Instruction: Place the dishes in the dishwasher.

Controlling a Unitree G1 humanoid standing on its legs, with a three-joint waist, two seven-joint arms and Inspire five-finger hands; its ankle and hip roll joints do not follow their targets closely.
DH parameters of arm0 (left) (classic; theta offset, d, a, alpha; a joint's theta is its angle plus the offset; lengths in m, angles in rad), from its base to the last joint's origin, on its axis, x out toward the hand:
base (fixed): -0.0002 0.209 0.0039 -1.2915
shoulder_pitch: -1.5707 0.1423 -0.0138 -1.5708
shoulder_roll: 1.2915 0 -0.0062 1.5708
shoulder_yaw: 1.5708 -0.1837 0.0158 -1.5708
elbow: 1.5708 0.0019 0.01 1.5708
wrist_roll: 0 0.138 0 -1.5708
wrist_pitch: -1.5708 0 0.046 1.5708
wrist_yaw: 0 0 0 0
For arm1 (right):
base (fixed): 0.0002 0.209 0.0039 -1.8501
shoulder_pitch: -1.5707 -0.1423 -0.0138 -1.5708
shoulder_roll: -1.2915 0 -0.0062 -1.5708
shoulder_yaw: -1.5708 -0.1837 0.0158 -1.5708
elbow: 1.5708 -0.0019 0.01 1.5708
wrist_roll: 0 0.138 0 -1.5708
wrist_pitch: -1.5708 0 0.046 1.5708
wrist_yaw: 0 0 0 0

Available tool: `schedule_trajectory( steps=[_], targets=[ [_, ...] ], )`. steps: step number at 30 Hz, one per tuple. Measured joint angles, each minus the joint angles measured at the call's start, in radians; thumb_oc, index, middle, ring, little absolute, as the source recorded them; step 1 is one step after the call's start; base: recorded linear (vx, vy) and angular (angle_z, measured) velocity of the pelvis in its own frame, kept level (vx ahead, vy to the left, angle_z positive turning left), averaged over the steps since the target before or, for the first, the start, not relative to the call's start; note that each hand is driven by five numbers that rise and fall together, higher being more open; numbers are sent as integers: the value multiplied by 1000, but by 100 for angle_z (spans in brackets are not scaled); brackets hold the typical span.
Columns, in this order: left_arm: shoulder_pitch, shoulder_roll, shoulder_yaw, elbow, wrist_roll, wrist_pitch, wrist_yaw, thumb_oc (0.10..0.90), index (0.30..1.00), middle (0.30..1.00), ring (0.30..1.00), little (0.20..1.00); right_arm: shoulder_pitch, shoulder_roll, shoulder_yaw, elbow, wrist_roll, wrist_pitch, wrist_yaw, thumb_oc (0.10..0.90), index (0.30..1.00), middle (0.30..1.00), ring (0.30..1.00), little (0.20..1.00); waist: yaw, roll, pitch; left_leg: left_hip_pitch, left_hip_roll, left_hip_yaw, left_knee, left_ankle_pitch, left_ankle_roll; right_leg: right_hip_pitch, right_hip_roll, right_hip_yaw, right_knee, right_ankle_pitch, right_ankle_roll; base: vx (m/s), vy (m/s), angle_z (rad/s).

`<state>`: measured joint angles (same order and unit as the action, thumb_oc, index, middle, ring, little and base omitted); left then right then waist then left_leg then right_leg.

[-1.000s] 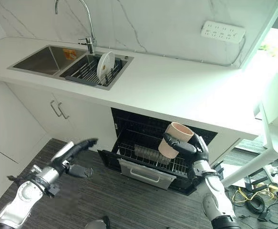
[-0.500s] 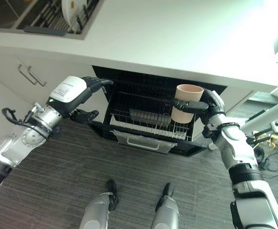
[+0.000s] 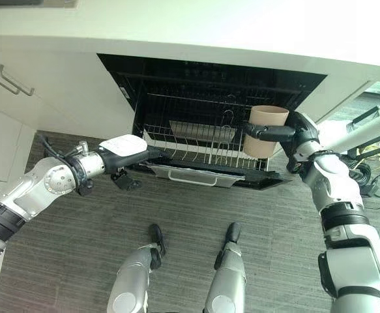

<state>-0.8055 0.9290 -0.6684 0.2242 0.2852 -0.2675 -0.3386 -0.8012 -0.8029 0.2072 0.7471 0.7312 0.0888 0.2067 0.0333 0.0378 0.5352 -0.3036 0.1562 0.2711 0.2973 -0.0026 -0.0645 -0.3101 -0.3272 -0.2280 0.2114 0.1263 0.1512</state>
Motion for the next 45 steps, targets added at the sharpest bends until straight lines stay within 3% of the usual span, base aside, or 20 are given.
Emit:
schedule_trajectory(
  steps=[4,10,11,12,25,33,37,40,43,44,45],
  targets=[
    [-105,-1,-62,1,-6,29,-7,800,900,900,900,900,-117,5,45,51,-1,1,-32,400,300,300,300,300,0,-2,4,-50,1,1,10,3,3,-49,0,4,5,7,-1,-80,2,-1],
    [-159,0,-73,2,-6,78,-23,800,900,900,900,900,-211,4,58,95,8,-3,-88,403,305,305,305,305,6,-1,4,-119,1,-3,11,11,6,-115,0,2,5,14,-4,-74,-5,0],
    [-167,3,-74,2,-6,79,-23,800,900,900,900,900,-219,4,58,96,7,-4,-97,645,667,667,667,667,7,-1,4,-132,1,-3,12,12,6,-128,0,2,6,15,-5,-41,-4,1],
    [-175,3,-74,2,-5,80,-23,800,900,900,900,900,-229,5,59,97,7,-6,-105,800,900,900,900,900,8,-1,4,-144,2,-3,12,14,7,-140,0,2,6,16,-6,0,0,0],
    [-196,43,-76,-11,-7,121,-23,800,900,900,900,900,-264,5,77,174,-71,-19,-313,800,900,900,900,900,23,-1,4,-154,2,-2,13,15,7,-154,0,3,7,20,-8,2,1,0],
    [-196,44,-77,-11,-8,122,-22,800,900,900,900,900,-277,5,86,175,-126,13,-326,800,900,900,900,900,23,0,3,-154,1,-1,12,15,7,-154,0,3,5,21,-8,0,0,0],
    [-196,45,-78,-55,-8,141,-21,800,900,900,900,900,-272,33,49,213,36,101,-278,800,900,900,900,900,22,1,3,-154,2,0,12,15,7,-155,0,4,5,21,-8,0,0,0],
    [-195,50,-77,-80,-8,158,-21,800,900,900,900,900,-267,27,32,209,25,155,-214,800,900,900,900,900,18,2,2,-153,2,1,12,15,7,-155,0,4,6,21,-8,0,0,0],
    [-195,57,-76,-99,-8,159,-21,800,900,900,900,900,-267,16,66,207,-24,136,-184,800,900,900,900,900,17,2,2,-152,2,2,12,15,7,-155,0,5,6,22,-9,4,11,0],
    [-192,63,-76,-94,-8,159,-21,800,900,900,900,900,-266,26,30,199,68,178,-213,800,900,900,900,900,12,2,2,-150,2,3,12,15,7,-155,0,7,7,22,-9,7,38,-2],
    [-186,64,-73,-96,-7,161,-21,800,900,900,900,900,-259,35,9,195,54,173,-212,800,900,900,900,900,9,2,2,-148,1,5,12,15,7,-155,0,9,7,22,-10,0,37,-3]
  ],
)
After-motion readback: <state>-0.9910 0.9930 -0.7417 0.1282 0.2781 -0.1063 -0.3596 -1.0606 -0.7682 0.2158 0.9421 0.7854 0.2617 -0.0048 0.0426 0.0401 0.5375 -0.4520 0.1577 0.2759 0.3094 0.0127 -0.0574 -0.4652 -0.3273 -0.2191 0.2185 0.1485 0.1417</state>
